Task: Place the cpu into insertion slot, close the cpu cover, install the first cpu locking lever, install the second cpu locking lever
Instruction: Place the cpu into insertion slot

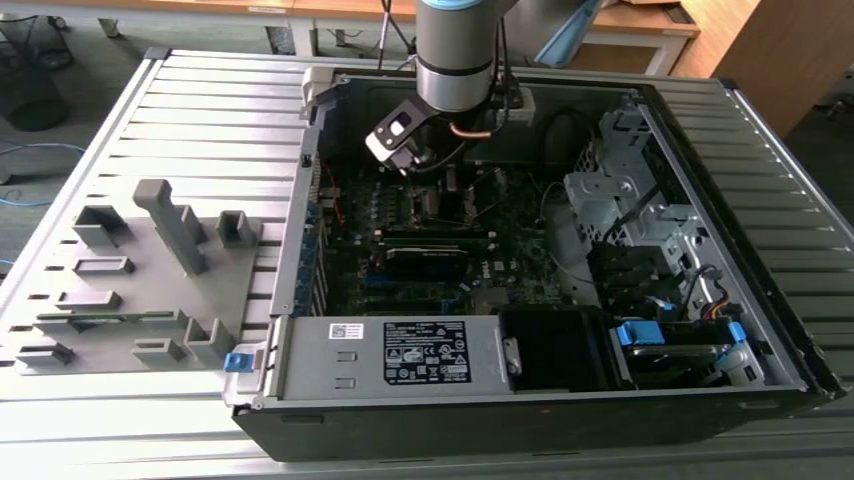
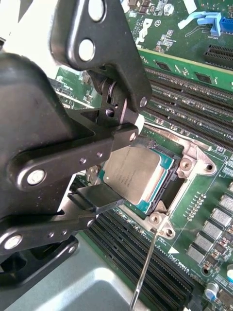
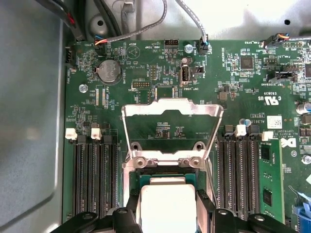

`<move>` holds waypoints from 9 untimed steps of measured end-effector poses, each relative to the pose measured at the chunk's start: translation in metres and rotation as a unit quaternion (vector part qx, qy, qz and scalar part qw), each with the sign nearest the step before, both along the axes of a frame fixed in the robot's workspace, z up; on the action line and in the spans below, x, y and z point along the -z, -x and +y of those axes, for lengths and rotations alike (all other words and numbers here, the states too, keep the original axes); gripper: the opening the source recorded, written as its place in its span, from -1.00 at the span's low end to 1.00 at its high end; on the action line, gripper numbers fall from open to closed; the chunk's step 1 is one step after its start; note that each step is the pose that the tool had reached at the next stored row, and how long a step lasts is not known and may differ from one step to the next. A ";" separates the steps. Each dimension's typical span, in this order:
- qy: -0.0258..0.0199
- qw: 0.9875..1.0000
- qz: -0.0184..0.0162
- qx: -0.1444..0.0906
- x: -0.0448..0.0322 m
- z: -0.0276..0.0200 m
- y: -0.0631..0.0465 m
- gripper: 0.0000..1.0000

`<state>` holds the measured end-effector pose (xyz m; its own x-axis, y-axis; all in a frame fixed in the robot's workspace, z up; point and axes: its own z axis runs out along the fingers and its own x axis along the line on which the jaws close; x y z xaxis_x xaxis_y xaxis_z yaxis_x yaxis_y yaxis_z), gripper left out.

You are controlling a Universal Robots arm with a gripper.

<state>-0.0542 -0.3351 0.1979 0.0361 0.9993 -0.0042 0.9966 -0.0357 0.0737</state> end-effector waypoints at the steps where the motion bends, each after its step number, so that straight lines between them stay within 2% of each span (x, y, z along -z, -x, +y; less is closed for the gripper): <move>1: 0.000 1.000 0.000 0.003 0.0000 0.0000 0.000 0.08; 9: 0.000 1.000 0.000 0.005 0.0011 0.0000 0.000 0.08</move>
<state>-0.0542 -0.3351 0.1967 0.0455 0.9990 -0.0042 0.9963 -0.0451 0.0737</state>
